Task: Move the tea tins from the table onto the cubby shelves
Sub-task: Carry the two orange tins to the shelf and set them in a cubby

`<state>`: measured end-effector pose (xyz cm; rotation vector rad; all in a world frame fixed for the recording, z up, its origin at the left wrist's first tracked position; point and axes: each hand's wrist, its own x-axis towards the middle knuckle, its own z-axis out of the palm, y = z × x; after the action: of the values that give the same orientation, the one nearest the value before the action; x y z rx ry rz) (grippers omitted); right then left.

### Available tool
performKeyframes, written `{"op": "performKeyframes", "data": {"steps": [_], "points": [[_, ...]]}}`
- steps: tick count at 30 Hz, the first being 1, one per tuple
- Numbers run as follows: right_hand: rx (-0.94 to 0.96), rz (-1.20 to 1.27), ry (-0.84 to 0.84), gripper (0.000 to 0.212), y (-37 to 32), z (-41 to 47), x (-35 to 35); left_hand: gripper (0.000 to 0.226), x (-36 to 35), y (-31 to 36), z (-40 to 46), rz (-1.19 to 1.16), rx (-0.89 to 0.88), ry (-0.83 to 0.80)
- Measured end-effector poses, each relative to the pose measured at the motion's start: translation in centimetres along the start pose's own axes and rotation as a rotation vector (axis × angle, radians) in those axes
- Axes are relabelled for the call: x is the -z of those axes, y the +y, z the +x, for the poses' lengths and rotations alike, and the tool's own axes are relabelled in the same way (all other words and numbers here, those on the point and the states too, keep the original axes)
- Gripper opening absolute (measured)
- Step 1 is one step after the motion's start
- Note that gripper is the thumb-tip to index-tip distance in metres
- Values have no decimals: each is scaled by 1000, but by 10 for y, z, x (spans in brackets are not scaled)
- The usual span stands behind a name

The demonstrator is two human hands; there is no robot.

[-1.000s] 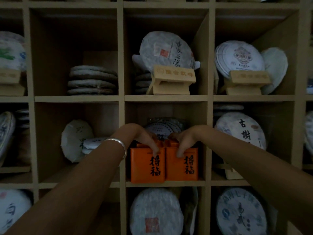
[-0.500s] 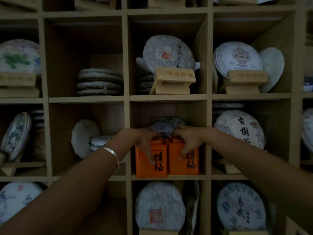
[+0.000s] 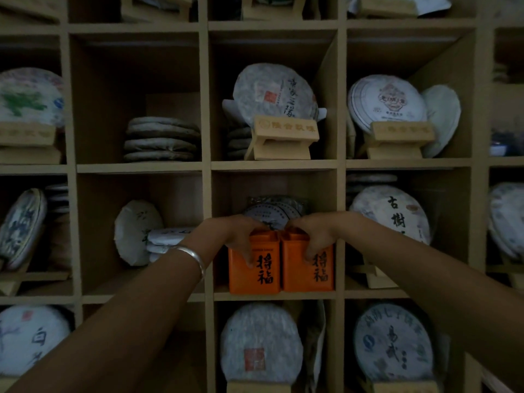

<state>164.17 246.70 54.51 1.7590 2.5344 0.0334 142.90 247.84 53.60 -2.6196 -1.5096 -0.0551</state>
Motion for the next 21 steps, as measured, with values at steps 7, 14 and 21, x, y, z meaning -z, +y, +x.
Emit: {"op": "performKeyframes", "data": {"steps": [7,14,21], "points": [[-36,-44,-4,86,-4,6,-5,96,-5,-1,11,0,26,15],[-28,-38,8,86,-4,6,-4,100,-6,-3,14,-12,41,12],[-10,3,11,82,0,4,-5,96,-8,-5,14,-64,36,9]]}}
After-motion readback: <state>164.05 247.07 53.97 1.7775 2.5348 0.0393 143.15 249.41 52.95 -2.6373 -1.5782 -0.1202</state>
